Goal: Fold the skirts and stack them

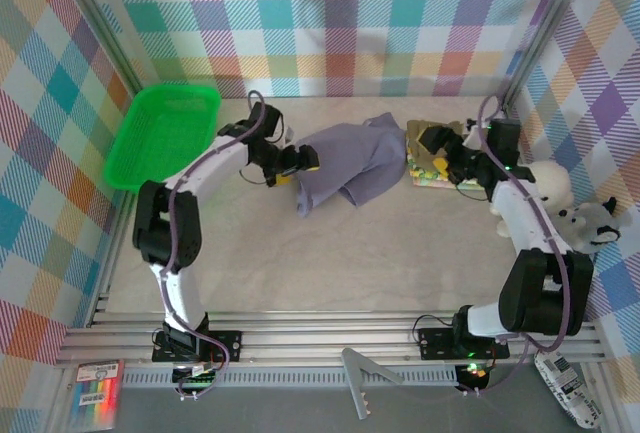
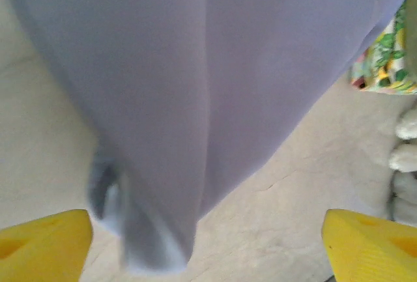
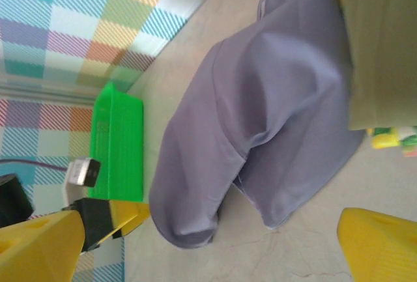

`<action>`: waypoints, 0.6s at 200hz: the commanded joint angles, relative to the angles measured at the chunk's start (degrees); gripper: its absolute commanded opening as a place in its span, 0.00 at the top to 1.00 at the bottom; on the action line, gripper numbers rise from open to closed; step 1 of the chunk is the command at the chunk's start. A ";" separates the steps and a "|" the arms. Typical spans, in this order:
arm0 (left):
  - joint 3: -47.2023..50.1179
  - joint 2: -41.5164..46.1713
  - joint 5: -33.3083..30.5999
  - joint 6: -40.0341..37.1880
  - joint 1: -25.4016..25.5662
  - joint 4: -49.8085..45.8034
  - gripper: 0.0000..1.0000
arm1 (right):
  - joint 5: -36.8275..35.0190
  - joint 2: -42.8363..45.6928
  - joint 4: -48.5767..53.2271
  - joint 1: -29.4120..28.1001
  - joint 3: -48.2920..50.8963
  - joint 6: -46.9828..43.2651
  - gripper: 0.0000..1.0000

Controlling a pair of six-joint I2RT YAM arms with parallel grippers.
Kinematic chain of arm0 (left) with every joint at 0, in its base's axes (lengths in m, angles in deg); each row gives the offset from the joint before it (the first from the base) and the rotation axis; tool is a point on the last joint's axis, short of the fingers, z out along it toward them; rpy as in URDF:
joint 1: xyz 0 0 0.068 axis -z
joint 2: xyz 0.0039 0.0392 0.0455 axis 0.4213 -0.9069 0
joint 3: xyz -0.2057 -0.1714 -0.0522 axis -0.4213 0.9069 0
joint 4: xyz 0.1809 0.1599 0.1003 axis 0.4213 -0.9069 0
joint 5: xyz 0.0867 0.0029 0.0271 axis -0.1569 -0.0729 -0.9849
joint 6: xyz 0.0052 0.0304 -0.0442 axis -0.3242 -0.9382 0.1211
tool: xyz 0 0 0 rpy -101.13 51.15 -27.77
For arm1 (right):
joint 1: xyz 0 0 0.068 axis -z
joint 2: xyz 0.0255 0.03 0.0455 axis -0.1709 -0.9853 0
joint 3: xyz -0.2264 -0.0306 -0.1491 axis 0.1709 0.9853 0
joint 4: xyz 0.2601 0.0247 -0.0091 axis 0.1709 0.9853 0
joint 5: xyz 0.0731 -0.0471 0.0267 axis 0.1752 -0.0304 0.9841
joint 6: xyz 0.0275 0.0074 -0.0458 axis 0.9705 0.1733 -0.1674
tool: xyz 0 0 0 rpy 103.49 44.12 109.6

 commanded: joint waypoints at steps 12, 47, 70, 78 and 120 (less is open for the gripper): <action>7.84 11.01 -12.13 6.38 -1.96 3.56 0.00 | -10.91 -1.82 -6.21 -12.72 2.72 1.60 0.01; 14.29 11.08 -9.60 10.82 -3.20 7.60 0.00 | -17.79 -2.88 -18.78 -22.81 10.93 1.11 0.01; 15.91 9.70 -8.07 11.64 -3.22 8.15 0.00 | -20.91 -5.97 -20.40 -32.16 10.97 -6.82 0.04; 15.99 9.45 -8.59 11.94 -3.36 7.70 0.00 | -22.31 -7.16 -21.41 -35.46 10.97 -8.98 0.08; 18.11 10.42 -14.11 16.49 -5.57 6.07 0.00 | -34.09 -14.51 -29.57 -49.19 10.45 -17.77 0.17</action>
